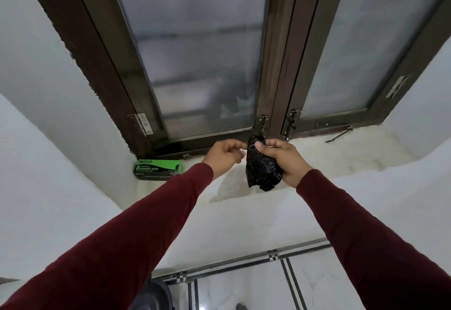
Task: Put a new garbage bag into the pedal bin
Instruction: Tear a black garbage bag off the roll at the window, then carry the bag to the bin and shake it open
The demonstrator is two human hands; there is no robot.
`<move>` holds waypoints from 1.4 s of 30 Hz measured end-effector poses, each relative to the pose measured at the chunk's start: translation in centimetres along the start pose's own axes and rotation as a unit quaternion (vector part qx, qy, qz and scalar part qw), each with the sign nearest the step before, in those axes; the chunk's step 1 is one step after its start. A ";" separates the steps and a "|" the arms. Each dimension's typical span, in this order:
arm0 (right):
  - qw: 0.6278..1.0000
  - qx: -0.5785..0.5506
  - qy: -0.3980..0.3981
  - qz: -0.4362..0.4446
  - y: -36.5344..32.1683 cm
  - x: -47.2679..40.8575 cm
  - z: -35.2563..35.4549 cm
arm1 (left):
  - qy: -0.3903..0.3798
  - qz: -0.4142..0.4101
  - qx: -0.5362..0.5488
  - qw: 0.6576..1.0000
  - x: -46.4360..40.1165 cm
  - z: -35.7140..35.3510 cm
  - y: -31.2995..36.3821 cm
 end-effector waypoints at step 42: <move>0.960 0.058 0.232 0.144 9.0 24.7 -2.5 | 0.159 0.041 0.028 0.986 23.1 9.8 -8.5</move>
Point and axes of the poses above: each hand's wrist, its own x-axis away from the middle knuckle, its own z-axis out of the back of the hand, y = z × x, the point moved 7 cm from there along -x, towards the middle knuckle, and after that the axes turned 12 degrees about -x, right-handed, at the moved point
